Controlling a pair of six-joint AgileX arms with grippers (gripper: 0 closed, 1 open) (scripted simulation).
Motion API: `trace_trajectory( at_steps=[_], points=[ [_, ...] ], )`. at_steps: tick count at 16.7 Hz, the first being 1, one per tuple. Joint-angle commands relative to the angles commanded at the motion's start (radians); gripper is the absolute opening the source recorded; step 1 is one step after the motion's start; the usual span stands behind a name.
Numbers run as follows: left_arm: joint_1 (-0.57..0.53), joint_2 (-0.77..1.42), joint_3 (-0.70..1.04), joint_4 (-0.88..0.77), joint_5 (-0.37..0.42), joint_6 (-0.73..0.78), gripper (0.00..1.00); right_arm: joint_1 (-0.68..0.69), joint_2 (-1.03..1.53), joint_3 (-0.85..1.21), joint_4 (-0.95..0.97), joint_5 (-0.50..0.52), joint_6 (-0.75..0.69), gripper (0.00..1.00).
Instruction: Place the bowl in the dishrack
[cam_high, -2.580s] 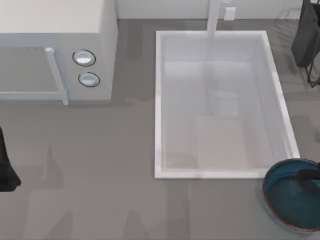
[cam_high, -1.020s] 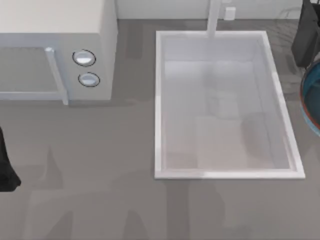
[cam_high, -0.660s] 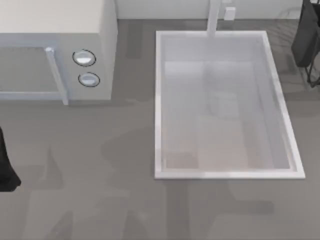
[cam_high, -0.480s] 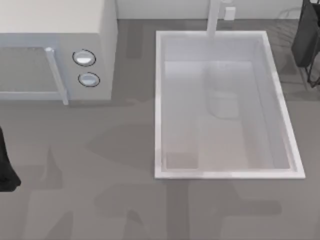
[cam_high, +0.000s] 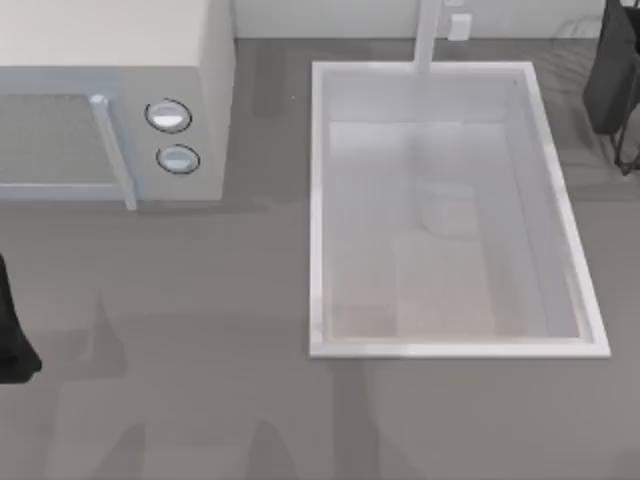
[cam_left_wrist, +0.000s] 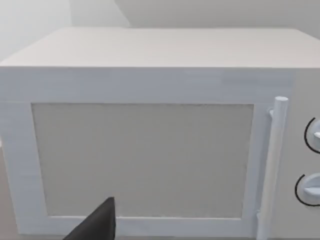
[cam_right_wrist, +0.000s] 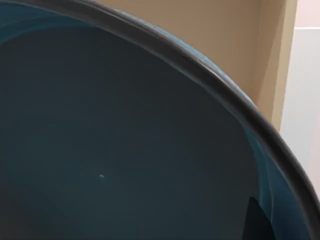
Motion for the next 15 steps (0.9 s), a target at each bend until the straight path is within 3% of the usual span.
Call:
trace_trajectory(
  at_steps=[8,15],
  points=[
    [0.0,0.0,0.0,0.0,0.0,0.0,1.0,0.012,0.034,0.002,0.039,0.01,0.001,0.0],
    [0.0,0.0,0.0,0.0,0.0,0.0,1.0,0.134,0.401,-0.051,0.451,0.14,0.0,0.0]
  ],
)
